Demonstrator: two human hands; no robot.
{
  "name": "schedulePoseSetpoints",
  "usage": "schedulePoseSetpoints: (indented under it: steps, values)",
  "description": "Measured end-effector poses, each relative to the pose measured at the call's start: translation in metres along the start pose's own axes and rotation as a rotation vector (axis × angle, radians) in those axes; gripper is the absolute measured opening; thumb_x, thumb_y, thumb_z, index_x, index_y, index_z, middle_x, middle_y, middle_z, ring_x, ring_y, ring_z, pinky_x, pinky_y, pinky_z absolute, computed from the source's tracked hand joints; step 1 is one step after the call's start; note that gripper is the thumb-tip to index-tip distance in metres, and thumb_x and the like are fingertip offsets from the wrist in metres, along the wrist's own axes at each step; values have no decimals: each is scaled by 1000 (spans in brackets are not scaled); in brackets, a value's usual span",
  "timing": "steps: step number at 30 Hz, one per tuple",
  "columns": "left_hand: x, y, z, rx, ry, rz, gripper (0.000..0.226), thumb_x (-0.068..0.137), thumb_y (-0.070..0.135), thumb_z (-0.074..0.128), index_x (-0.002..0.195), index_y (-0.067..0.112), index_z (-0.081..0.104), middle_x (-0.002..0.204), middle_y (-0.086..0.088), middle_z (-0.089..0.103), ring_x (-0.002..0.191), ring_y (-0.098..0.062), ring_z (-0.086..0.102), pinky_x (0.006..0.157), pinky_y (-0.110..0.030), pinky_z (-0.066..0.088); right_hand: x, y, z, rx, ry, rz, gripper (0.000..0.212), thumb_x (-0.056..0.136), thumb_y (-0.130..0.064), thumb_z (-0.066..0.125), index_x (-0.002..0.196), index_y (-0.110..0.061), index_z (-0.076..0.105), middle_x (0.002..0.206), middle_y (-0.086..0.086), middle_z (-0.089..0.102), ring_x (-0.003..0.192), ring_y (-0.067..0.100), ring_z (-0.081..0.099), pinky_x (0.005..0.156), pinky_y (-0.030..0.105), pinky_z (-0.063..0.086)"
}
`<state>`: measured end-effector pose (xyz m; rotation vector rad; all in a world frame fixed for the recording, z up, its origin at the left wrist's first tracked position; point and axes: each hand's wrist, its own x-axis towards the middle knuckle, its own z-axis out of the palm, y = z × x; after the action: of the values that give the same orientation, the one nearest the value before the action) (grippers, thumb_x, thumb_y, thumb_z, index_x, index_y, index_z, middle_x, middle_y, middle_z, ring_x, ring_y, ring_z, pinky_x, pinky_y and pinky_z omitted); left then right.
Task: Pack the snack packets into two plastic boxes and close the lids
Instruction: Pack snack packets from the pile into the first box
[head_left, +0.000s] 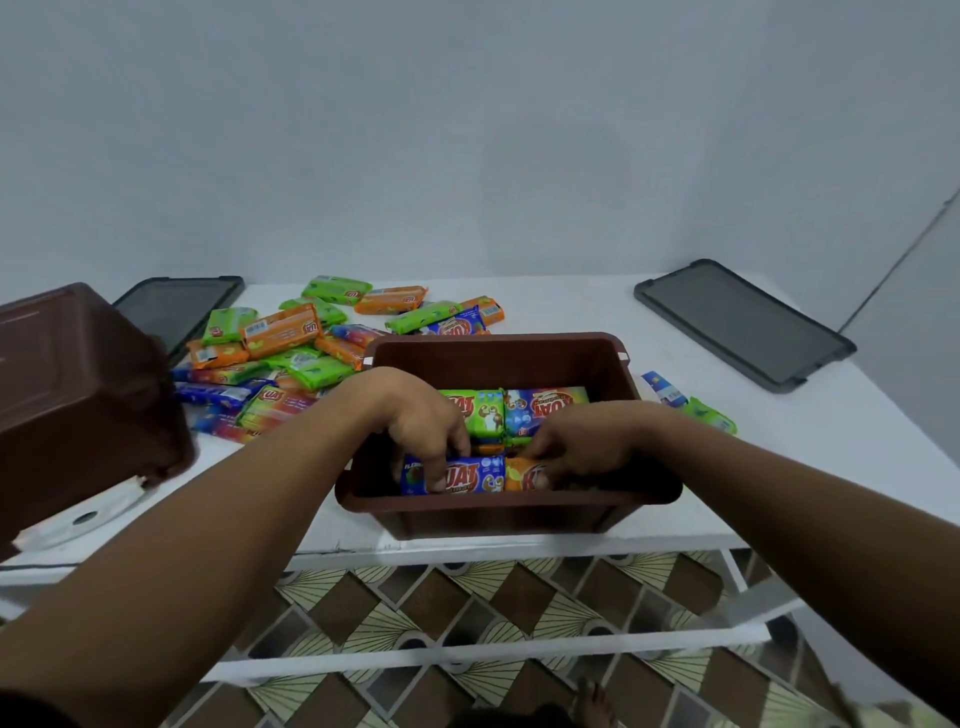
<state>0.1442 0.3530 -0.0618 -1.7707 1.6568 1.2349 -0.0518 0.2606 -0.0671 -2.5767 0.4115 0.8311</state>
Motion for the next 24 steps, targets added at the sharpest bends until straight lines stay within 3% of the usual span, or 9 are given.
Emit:
schedulePoseSetpoints:
  steps: [7, 14, 19, 24]
  values:
    - [1, 1, 0, 45, 21, -7, 52, 88, 23, 74, 138, 21, 60, 133, 1, 64, 120, -18, 60, 106, -41, 49, 4, 2, 2, 18, 8, -20, 41, 104, -38, 49, 143, -27, 54, 130, -5, 64, 114, 14, 58, 103, 35, 47]
    - [-2, 3, 5, -6, 107, 38, 52, 85, 16, 76, 135, 20, 63, 129, 1, 66, 114, -16, 61, 101, -40, 52, 6, 4, 1, 33, -26, -18, 42, 103, -41, 48, 142, -26, 55, 127, -4, 63, 111, 12, 57, 97, 29, 46]
    - [-4, 2, 6, -14, 155, 53, 56, 83, 15, 79, 136, 19, 61, 130, 0, 67, 115, -18, 63, 100, -42, 53, 6, 5, 0, -34, -61, -18, 43, 103, -45, 47, 141, -26, 52, 128, -3, 62, 113, 14, 57, 102, 35, 46]
    - [-8, 6, -7, -86, 228, 120, 50, 87, 18, 77, 135, 18, 62, 122, 3, 73, 108, -10, 68, 87, -25, 53, -5, 7, -19, -72, -34, -5, 60, 95, -56, 56, 146, -28, 47, 130, -3, 63, 113, 16, 59, 102, 39, 49]
